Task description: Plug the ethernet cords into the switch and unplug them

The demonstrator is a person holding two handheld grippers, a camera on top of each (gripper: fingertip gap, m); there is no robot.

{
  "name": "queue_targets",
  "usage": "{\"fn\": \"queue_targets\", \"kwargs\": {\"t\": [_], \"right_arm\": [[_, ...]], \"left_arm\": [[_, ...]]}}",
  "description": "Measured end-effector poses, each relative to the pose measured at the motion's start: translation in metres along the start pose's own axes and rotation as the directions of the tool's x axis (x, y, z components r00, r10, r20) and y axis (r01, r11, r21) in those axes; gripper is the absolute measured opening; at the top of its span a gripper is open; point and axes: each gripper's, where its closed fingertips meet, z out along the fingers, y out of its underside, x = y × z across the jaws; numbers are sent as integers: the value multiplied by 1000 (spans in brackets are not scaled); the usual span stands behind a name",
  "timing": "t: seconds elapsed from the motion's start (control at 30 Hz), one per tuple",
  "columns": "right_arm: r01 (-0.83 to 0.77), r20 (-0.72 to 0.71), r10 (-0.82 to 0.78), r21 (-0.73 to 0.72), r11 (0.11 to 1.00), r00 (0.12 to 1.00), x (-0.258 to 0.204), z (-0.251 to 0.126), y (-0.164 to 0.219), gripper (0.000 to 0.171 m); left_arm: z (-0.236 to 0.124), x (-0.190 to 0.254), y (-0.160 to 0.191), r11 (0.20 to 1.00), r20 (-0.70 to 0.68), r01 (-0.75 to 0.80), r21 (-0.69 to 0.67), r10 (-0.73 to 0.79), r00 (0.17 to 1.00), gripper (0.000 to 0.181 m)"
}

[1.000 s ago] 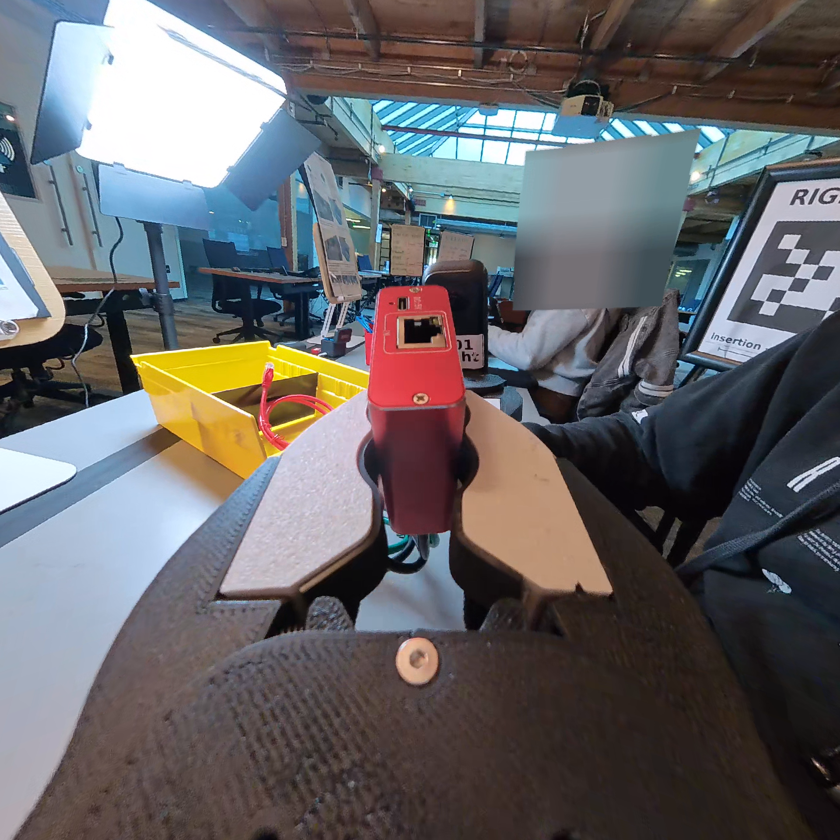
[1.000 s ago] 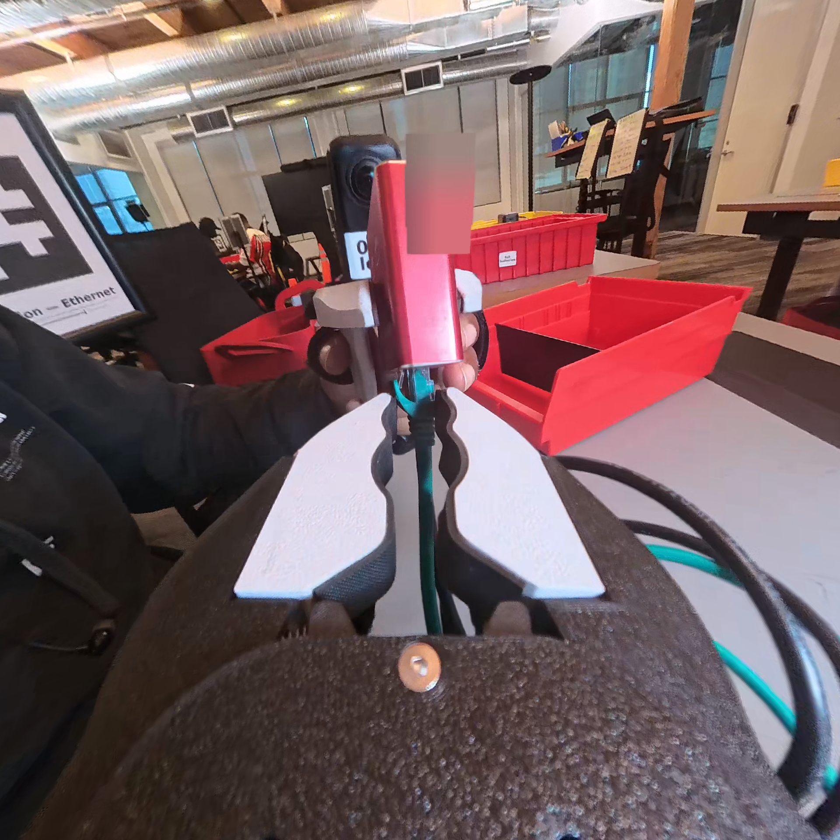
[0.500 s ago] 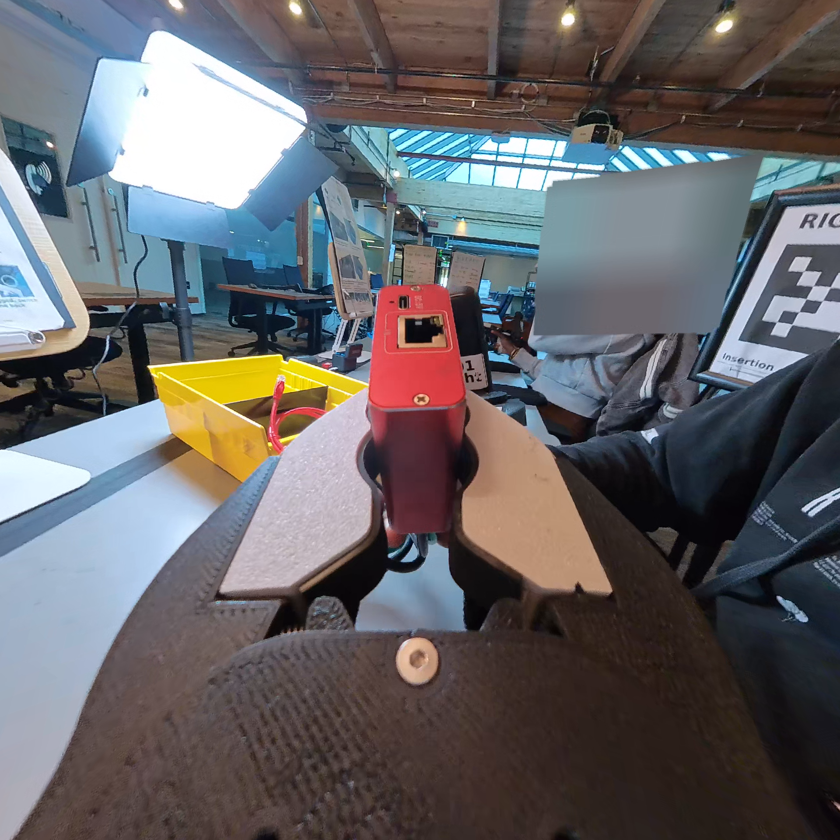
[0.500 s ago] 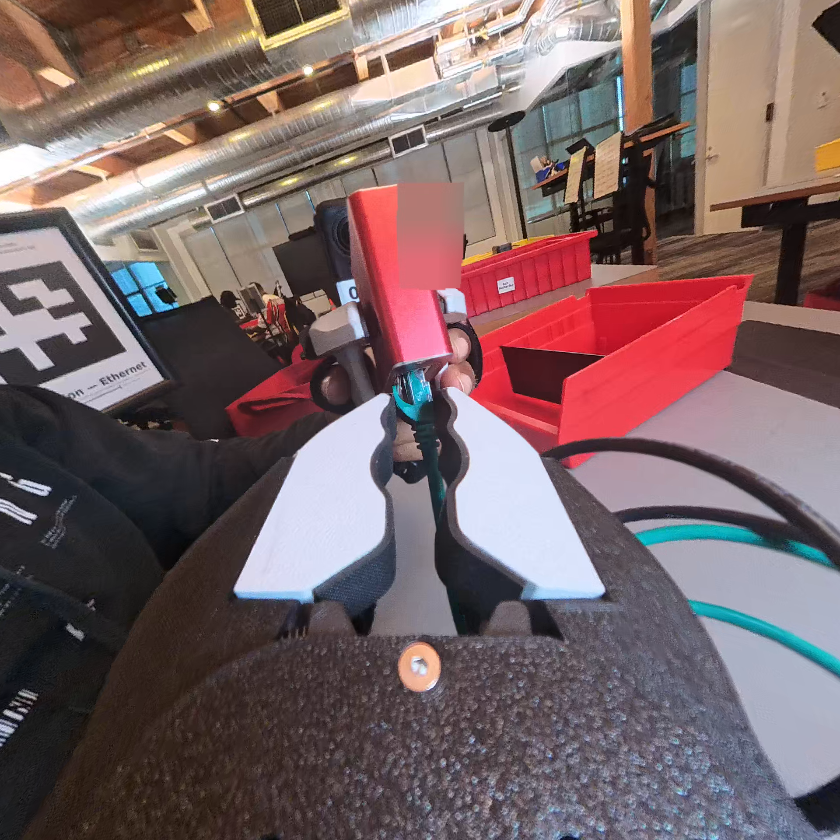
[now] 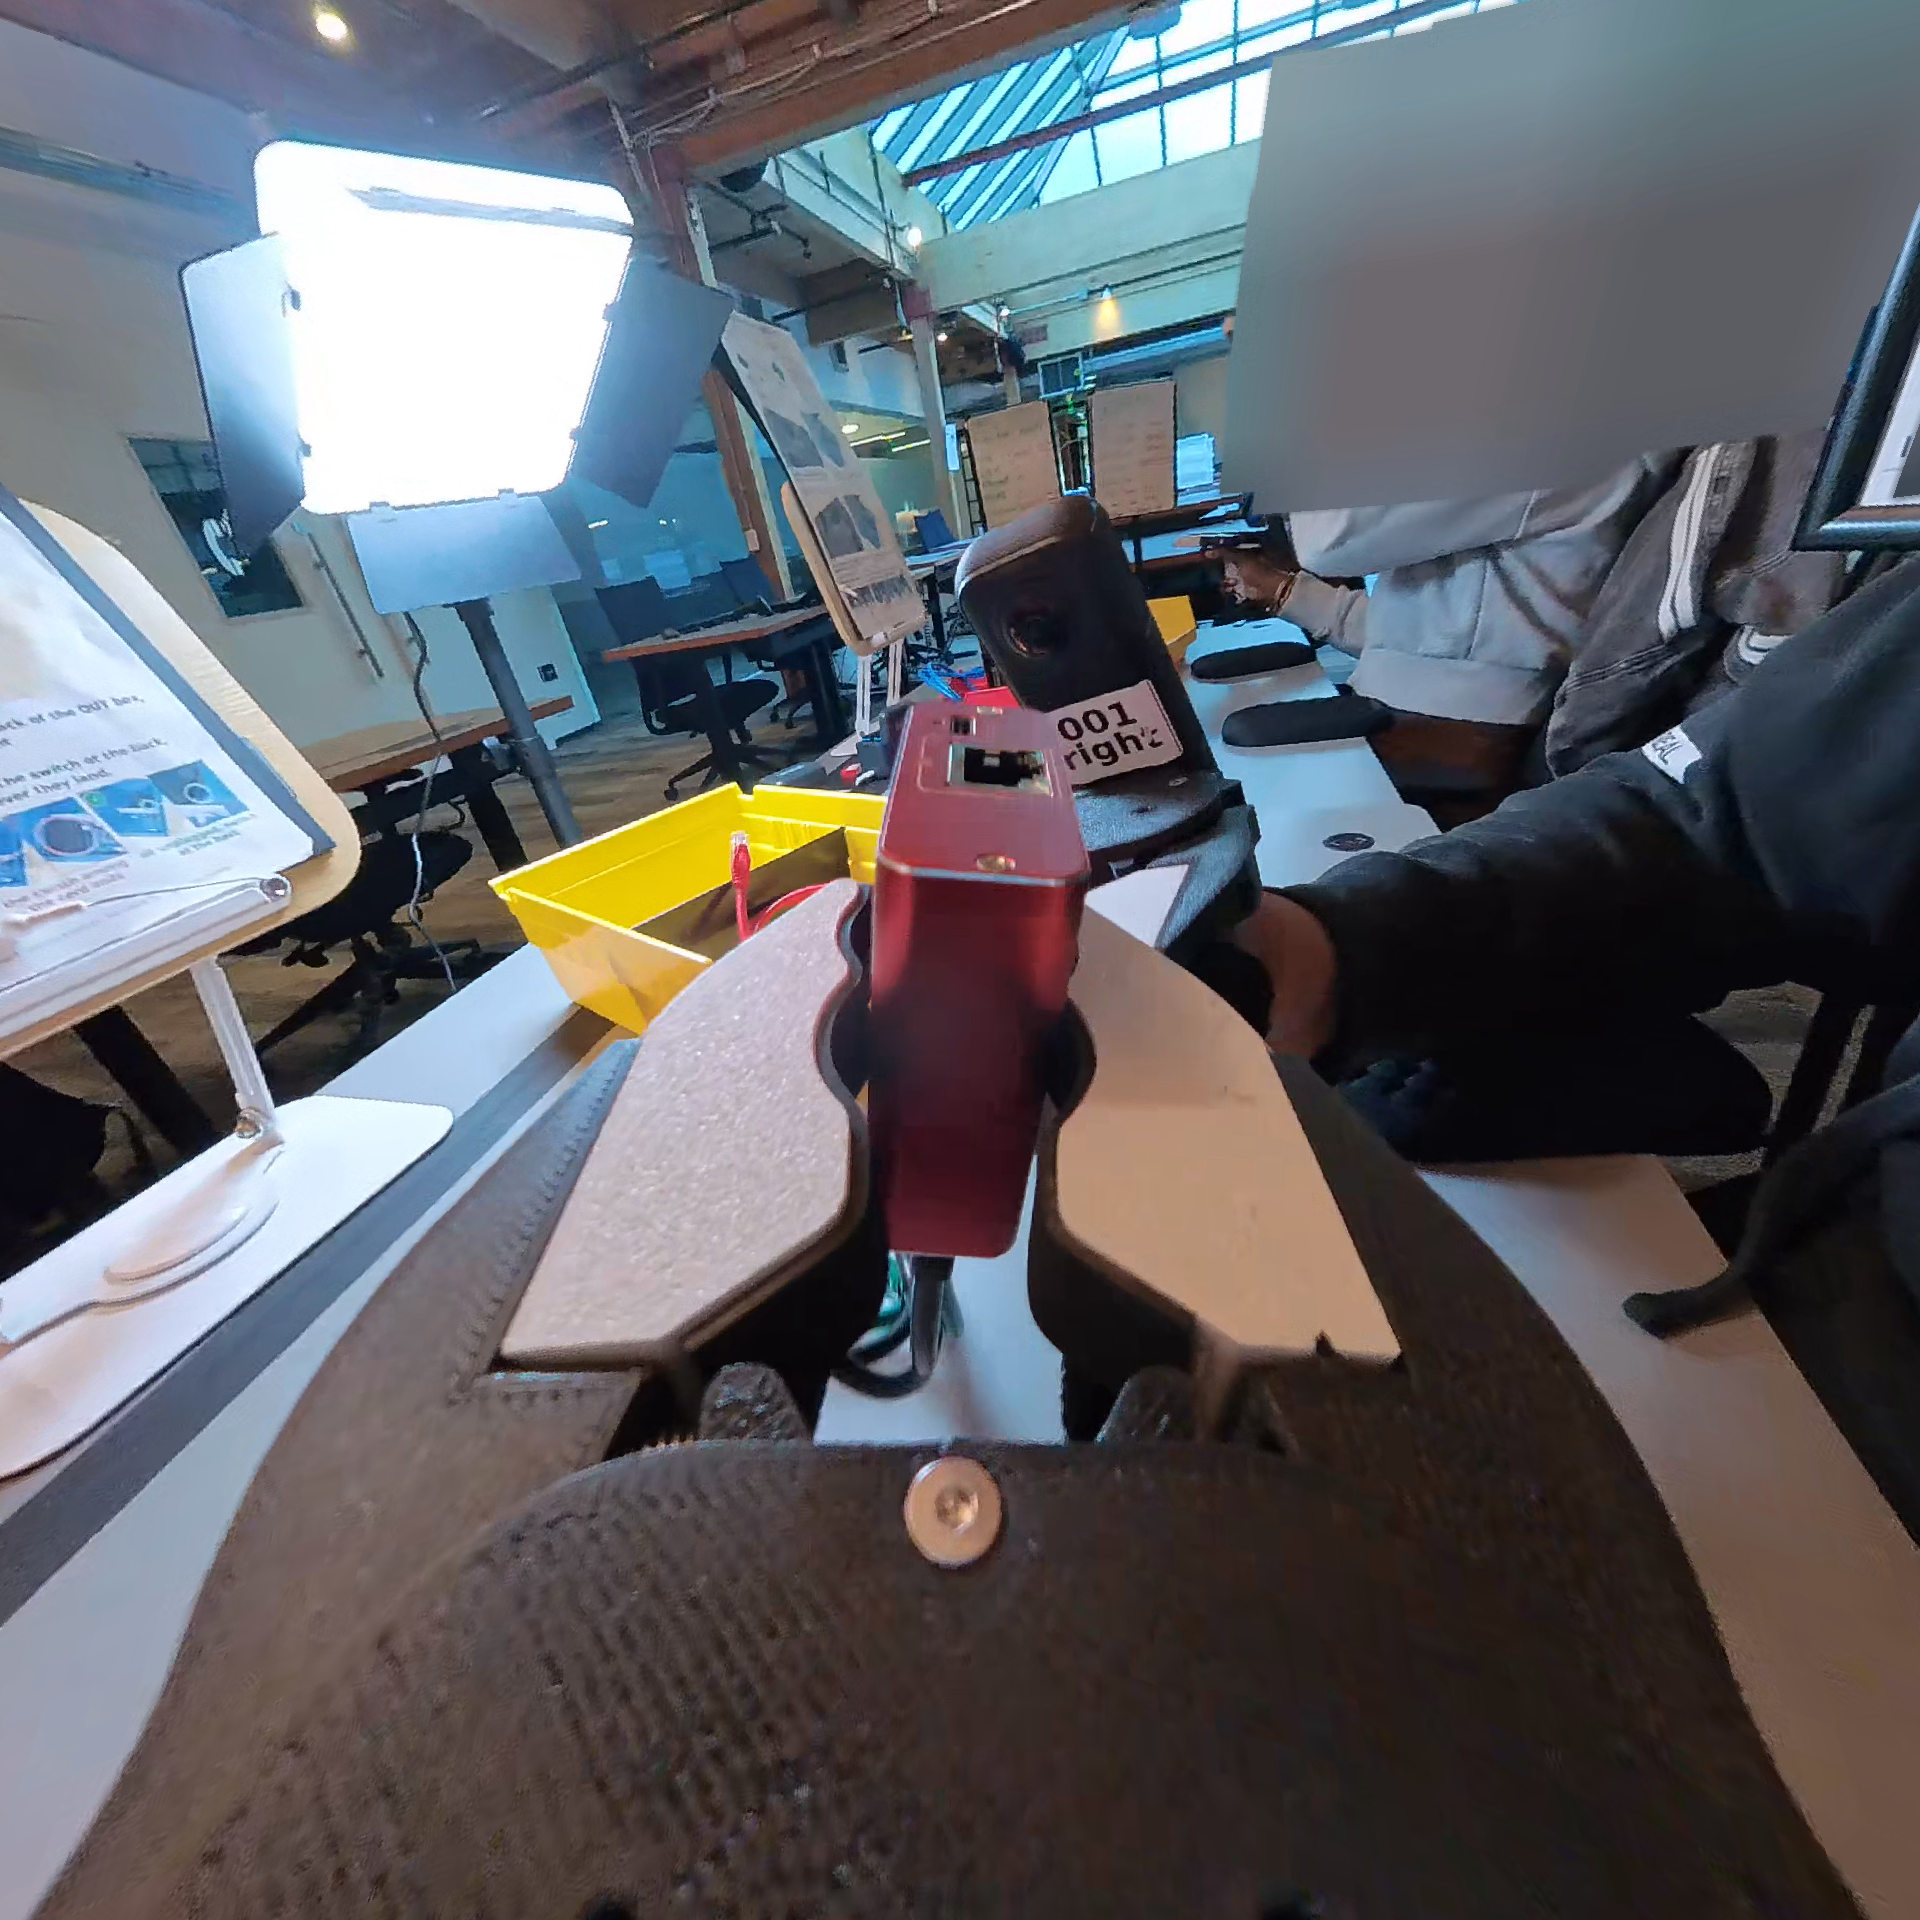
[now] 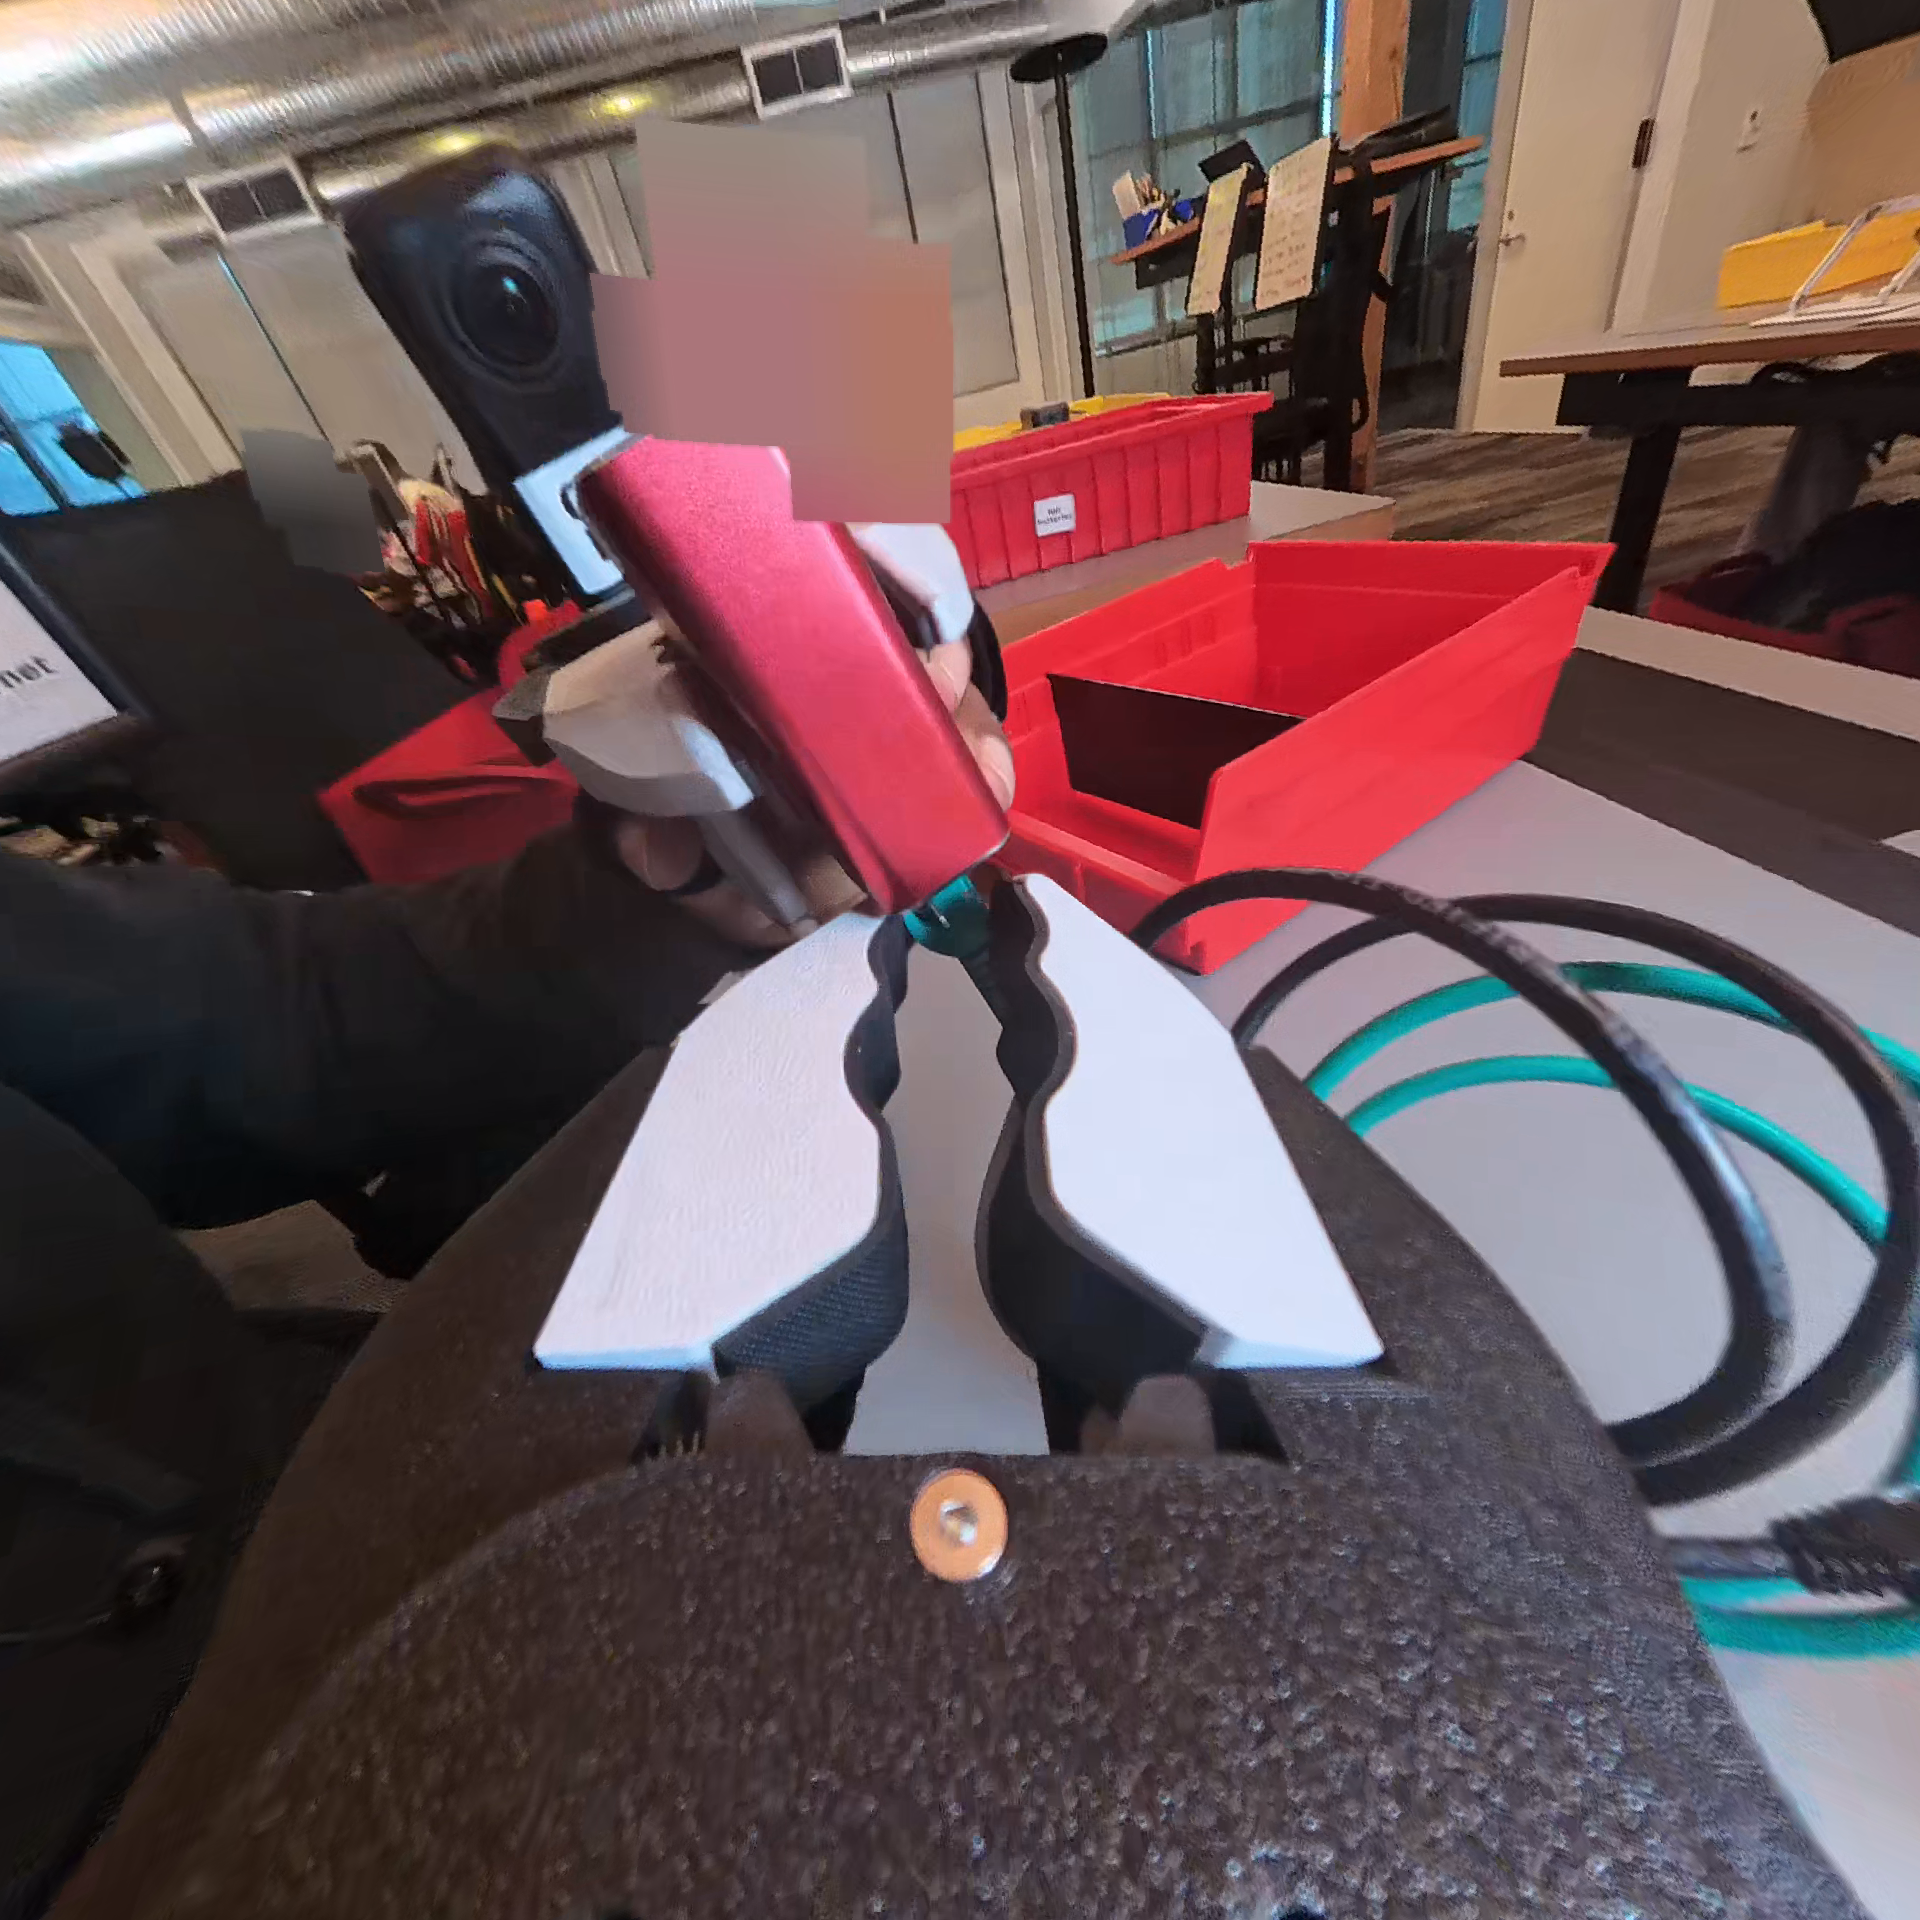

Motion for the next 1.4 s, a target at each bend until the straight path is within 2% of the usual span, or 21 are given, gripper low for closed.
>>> {"fn": "queue_targets", "kwargs": {"t": [0.03,0.07,0.1,0.13,0.17,0.2,0.3,0.43,0.57,0.63,0.77,0.87,1.0,1.03,1.07,1.13,1.2,1.23,1.3,1.37,1.4], "right_arm": [[0,-71,-4,-49,999,997,11,2,10,15],[1,-122,-10,-76,997,992,27,1,23,14],[-98,-86,93,-65,993,992,32,-1,34,13],[-126,-44,124,-57,990,991,27,-3,34,14],[-33,-46,30,-60,998,999,19,-4,27,14],[43,-39,-45,-41,998,998,8,-4,13,13],[105,7,-105,-48,993,994,-4,-15,-24,14],[42,-17,-42,-6,999,999,18,-58,-67,13],[61,-139,-51,71,996,989,49,-110,-116,13],[98,-218,-73,106,990,973,66,-132,-140,13],[163,-419,-145,6,987,896,124,-163,-160,13],[180,-587,-255,-185,966,768,187,-182,-139,13],[-61,-635,-264,-442,895,726,259,-192,-35,15],[-94,-644,-267,-468,879,717,267,-193,-17,21],[-93,-652,-271,-467,879,708,269,-193,-9,35],[-32,-672,-270,-400,916,689,263,-187,-20,55],[58,-679,-253,-296,953,690,242,-179,-47,59],[114,-654,-237,-225,968,719,223,-169,-62,57],[174,-492,-187,-73,982,850,168,-137,-77,45],[111,-255,-108,-5,994,961,109,-100,-62,44],[68,-150,-71,-25,997,986,83,-81,-44,44]], "left_arm": [[-2,5,-10,998,-26,-8,54,10,1000,30],[-9,18,-37,983,-118,52,176,-31,993,29],[-15,21,-55,977,-126,55,207,-29,992,30],[-21,17,-66,977,-58,-13,212,25,998,30],[-29,9,-72,975,3,-50,215,50,999,30],[-38,-1,-72,975,31,-19,219,13,999,30],[-60,-34,-58,964,73,106,245,-127,989,29],[-60,-50,-47,950,97,161,268,-193,976,29],[-45,-61,-19,973,182,156,169,-187,965,29],[-39,-62,-6,972,179,189,140,-213,961,28],[-29,-56,2,965,135,218,142,-237,962,28],[-25,-49,-1,966,105,212,149,-229,968,28],[-25,-46,-4,947,61,260,190,-276,959,28],[-25,-46,-5,940,52,277,201,-292,955,28],[-25,-45,-5,932,39,295,210,-309,950,28],[-25,-45,-3,921,12,324,217,-334,942,28],[-22,-46,1,912,-2,350,215,-358,934,29],[-21,-46,3,905,-10,366,215,-372,928,29],[-18,-46,5,890,-29,399,222,-403,915,29],[-16,-43,4,874,-51,426,235,-426,903,29],[-15,-42,2,866,-64,436,244,-434,899,28]]}}
